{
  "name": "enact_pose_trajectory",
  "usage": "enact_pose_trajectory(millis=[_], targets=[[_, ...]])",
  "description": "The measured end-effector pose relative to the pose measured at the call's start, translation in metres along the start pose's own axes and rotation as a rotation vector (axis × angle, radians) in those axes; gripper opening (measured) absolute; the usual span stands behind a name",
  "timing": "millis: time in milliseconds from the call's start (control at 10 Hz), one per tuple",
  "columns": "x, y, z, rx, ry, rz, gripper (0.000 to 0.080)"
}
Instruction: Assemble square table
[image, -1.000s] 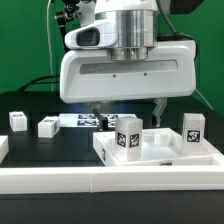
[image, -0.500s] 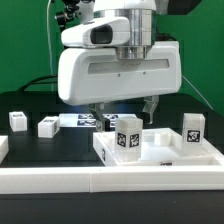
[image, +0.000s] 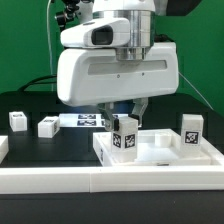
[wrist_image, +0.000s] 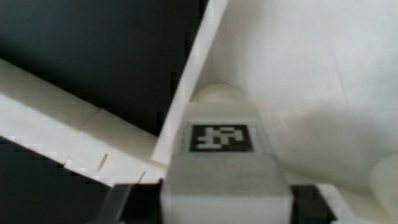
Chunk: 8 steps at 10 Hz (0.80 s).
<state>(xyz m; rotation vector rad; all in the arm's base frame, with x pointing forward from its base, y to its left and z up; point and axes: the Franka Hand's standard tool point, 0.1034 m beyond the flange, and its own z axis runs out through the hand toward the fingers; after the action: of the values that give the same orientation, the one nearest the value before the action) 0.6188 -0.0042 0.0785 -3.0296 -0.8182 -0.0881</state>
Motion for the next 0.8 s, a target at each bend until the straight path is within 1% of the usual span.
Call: enact_pose_trajectory(millis=[100, 500, 700, 800], targets=[[0.0000, -0.0002, 0.0003, 0.001, 0.000, 0.020, 0.0290], [-0.0005, 0.0008, 0.0003, 0.002, 0.002, 0.450, 0.0290], [0.0002, -0.0001, 0.0004, 0.015, 0.006, 0.685, 0.0290], [0.0008, -0.0024, 0.0004, 0.019, -0.001, 0.752, 0.0290]])
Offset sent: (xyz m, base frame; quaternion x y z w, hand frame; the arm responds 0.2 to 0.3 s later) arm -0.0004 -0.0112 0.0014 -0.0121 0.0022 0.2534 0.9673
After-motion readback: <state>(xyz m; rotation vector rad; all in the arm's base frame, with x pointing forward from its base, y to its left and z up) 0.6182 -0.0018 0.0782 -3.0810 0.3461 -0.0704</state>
